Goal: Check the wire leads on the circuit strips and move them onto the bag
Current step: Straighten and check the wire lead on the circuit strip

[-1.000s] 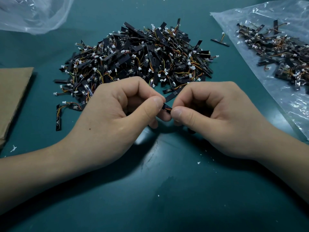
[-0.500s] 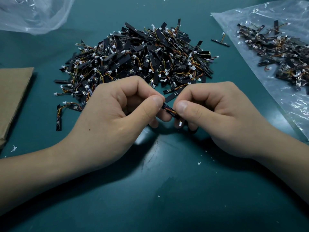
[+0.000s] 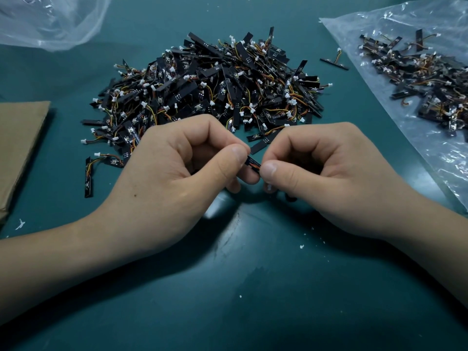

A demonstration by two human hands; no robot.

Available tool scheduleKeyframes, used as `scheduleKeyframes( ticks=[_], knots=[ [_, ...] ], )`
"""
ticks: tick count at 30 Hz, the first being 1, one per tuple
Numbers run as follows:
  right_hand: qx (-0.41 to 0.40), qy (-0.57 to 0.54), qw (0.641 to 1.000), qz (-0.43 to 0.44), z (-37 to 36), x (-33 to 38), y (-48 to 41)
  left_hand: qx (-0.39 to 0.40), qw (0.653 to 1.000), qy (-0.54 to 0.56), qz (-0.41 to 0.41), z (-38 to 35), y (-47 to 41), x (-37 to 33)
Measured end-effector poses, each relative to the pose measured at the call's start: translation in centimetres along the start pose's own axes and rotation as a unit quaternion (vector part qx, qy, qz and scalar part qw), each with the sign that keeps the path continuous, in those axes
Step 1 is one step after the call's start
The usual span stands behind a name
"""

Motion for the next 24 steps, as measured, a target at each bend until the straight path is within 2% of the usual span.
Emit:
scheduleKeyframes(
  ticks=[9, 14, 24],
  knots=[
    [-0.021, 0.055, 0.998, 0.014, -0.26, -0.03, 0.26, -0.007, 1.000, 0.000, 0.003, -0.16, 0.11, -0.17],
    [-0.003, 0.029, 1.000, 0.012, -0.04, 0.01, 0.18, -0.017, 1.000, 0.025, 0.009, -0.57, 0.17, -0.40],
    [0.010, 0.024, 1.000, 0.017, -0.03, -0.08, 0.19, 0.006, 1.000, 0.004, -0.004, -0.07, 0.24, -0.02]
  ],
)
Point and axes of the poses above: each hand's wrist, its own y-axis away from the middle knuckle, its own z-axis out of the back of the hand, x = y × z, the point moved 2 cm from there along -y, towards the middle knuckle, and after that the axes turned 14 degrees about -z, right-handed, at the moved point
